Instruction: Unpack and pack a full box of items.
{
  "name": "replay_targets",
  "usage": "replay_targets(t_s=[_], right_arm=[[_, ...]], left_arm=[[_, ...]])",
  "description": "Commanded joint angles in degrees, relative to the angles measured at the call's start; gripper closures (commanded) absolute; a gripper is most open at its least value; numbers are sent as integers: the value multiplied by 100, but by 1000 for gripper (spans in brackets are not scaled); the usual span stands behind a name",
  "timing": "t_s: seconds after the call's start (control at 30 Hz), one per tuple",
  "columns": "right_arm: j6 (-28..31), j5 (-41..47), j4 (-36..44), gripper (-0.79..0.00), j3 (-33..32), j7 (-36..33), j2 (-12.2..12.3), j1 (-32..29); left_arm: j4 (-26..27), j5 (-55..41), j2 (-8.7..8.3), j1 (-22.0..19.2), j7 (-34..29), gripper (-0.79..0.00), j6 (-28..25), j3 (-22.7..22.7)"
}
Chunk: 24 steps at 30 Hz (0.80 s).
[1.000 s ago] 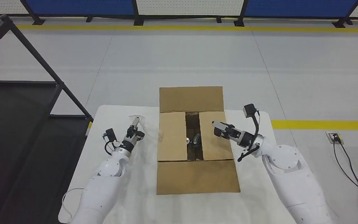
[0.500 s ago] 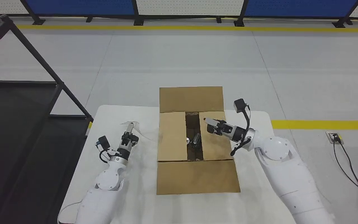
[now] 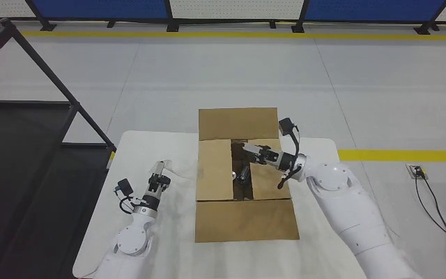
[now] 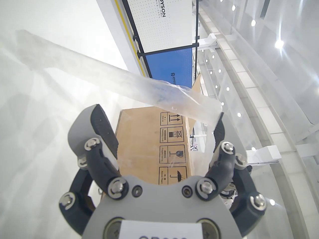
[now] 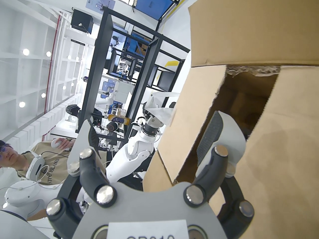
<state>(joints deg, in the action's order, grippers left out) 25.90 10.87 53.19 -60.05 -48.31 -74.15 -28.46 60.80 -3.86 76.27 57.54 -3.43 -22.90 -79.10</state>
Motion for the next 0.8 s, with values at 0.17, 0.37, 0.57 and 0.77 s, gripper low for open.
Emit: replay_targets(t_s=[0.17, 0.37, 0.57, 0.77], right_arm=[[-252, 54, -17, -785, 275, -300, -91, 162], [-278, -42, 154, -785, 328, -245, -95, 55], [-214, -283, 392, -785, 732, 117, -259, 189], [-253, -457, 150, -785, 1349, 37, -532, 613]], left_arm=[[1, 0, 0, 0, 0, -785, 0, 0], [366, 222, 59, 289, 974, -785, 30, 35], [668, 723, 152, 623, 2188, -785, 47, 180], [817, 1278, 217, 808, 2857, -785, 150, 315]])
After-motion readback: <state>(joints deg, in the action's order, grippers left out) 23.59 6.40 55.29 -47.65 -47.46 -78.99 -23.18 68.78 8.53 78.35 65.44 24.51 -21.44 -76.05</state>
